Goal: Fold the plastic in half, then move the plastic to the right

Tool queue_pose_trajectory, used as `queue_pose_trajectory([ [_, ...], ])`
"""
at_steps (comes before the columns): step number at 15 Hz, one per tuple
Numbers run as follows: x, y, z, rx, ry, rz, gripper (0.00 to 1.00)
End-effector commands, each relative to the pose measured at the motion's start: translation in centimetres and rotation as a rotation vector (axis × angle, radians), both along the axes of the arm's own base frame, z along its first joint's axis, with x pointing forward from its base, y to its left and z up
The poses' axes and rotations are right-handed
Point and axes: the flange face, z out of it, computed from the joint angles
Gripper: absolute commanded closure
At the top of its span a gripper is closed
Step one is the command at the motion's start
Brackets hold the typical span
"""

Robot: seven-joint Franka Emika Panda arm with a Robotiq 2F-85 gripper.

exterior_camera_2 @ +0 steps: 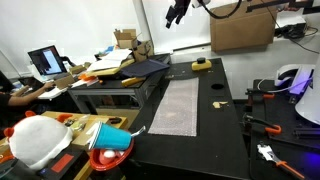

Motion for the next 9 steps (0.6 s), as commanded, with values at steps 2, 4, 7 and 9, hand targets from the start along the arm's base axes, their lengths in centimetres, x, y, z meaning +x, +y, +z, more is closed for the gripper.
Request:
queue_pose_trajectory([
  [2, 2.3, 0.2, -0.9, 0.140, 0.116, -0.038, 0.00],
  [4, 2.9, 0.2, -1.3, 0.191, 0.167, -0.044, 0.00],
  [7, 3.6, 0.0, -2.2, 0.242, 0.244, -0.044, 0.00],
  [9, 3.9, 0.0, -3.1, 0.243, 0.296, -0.027, 0.00],
])
